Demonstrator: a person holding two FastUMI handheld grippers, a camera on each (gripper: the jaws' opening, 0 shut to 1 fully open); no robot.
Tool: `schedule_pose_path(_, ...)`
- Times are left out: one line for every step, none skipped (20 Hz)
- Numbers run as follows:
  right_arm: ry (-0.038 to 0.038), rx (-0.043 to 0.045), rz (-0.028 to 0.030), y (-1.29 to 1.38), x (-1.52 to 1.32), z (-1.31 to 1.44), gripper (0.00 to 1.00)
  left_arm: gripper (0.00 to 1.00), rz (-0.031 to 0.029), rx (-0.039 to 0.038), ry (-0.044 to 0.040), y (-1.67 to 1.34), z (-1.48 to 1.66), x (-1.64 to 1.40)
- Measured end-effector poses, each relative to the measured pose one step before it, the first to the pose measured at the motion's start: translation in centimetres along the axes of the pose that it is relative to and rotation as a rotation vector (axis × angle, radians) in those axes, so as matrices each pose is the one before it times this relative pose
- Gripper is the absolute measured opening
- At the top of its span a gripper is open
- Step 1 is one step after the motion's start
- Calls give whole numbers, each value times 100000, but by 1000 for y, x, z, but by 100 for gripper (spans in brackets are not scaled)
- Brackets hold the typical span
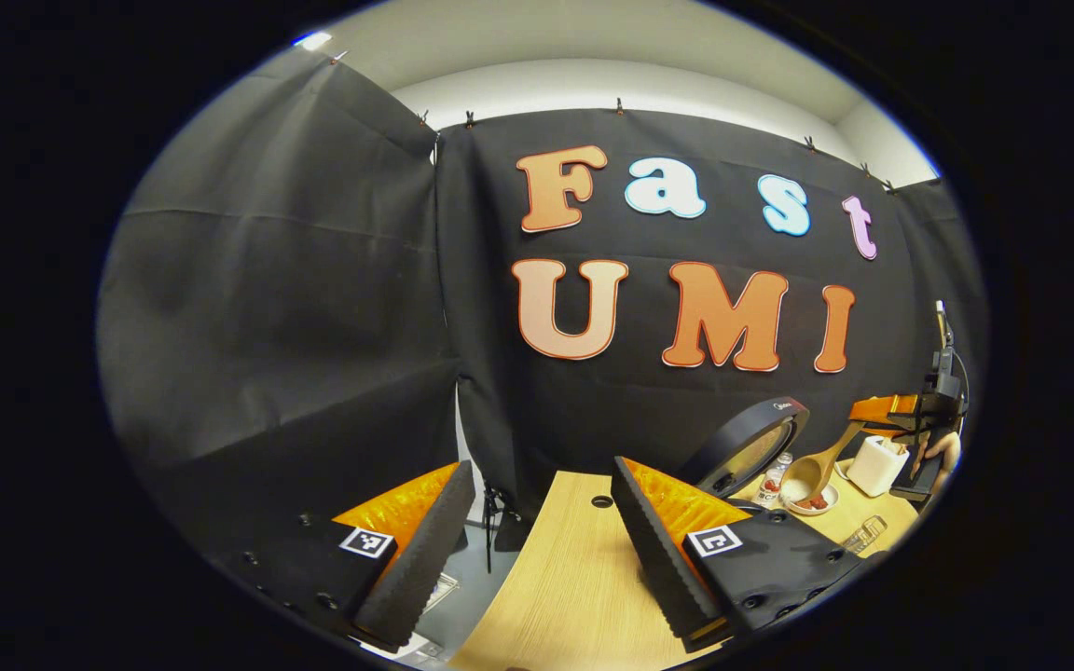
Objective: Close the left gripper, press the button to open the rice cooker; take a wooden spoon from the chopstick holder with the right hand, scoop a spoonful of rice and pour it into the rice cooker, then put the wooden spoon back into the chopstick holder.
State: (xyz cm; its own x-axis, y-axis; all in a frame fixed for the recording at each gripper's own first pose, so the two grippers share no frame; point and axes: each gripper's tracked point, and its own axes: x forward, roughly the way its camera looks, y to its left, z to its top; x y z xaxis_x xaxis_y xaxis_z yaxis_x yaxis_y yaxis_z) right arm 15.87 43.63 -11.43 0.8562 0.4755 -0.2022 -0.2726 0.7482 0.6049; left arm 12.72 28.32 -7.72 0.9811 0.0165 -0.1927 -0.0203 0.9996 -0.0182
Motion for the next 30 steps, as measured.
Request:
schedule_pose_path(10,-824,163,89,1,19,17,96,89,-197,-66,42,-118,-31)
schedule_pose_path(-133,-1188,83,199,-55,28,17,96,134,-343,102,20,6,-59)
schedule_pose_path(-247,-1555,92,67,-144,-47,17,96,70,-323,57,83,-73,26)
schedule_pose_path(-383,-2061,-100,120,-28,105,17,96,268,-220,155,100,-12,114)
schedule_pose_path(-115,-2059,-154,154,-26,29,17,96,173,-50,68,93,-99,-45)
schedule_pose_path(-338,-1964,161,248,-83,24,17,96,272,-7,-34,102,16,-83)
schedule_pose_path(-377,-1820,293,208,-25,82,17,96,165,2,70,68,-87,-54)
schedule_pose_path(-478,-1891,420,245,-77,116,17,96,65,-96,120,-7,30,-32)
schedule_pose_path(-486,-1837,232,318,-120,80,17,96,-38,-44,-62,57,-38,13)
schedule_pose_path(-385,-1580,304,244,-48,103,17,96,113,-11,-139,65,76,12)
schedule_pose_path(-210,-1326,347,160,91,-10,17,96,111,-75,-159,99,12,-12)
schedule_pose_path(-261,-1264,382,300,-43,-32,17,96,69,-36,-160,98,76,-79)
schedule_pose_path(-234,-1390,248,216,-64,125,17,96,117,-33,-26,53,16,-61)
schedule_pose_path(-529,-1636,45,225,-93,50,17,96,59,-36,-49,59,-67,14)
schedule_pose_path(-290,-2104,101,156,-41,1,17,96,119,-27,8,44,12,20)
schedule_pose_path(-141,-1968,242,103,-105,-72,17,96,144,-99,36,116,36,-56)
schedule_pose_path(-234,-1586,698,326,24,-12,17,96,60,-174,-55,129,-77,-86)
schedule_pose_path(-21,-960,930,356,-113,-67,17,96,91,-67,-59,25,70,47)
schedule_pose_path(-58,-499,897,268,-115,-41,17,96,237,8,76,156,-162,-37)
schedule_pose_path(29,-376,908,305,-54,-29,17,96,153,-81,74,136,17,44)
schedule_pose_path(290,-204,753,187,224,4,16,96,18,-145,-49,33,21,-96)
schedule_pose_path(348,-597,872,293,-26,-208,17,96,122,-66,29,44,-55,-93)
schedule_pose_path(519,-839,644,248,-48,-226,17,96,138,49,52,164,-15,-70)
schedule_pose_path(443,-891,372,215,-134,-227,17,96,270,99,39,126,52,-87)
schedule_pose_path(265,-1508,496,85,34,-171,17,96,256,60,6,144,-173,-22)
schedule_pose_path(384,-1775,427,229,-62,-152,17,96,228,-10,28,85,33,-57)
schedule_pose_path(693,-1759,67,109,147,-268,17,96,121,-117,42,106,-50,-61)
schedule_pose_path(377,-2002,342,212,-48,-215,17,96,112,-25,143,52,-85,-46)
schedule_pose_path(57,-2142,146,74,-43,-217,17,96,402,186,128,117,-21,-115)
schedule_pose_path(57,-2342,106,177,-71,-184,17,99,540,239,66,129,-126,12)
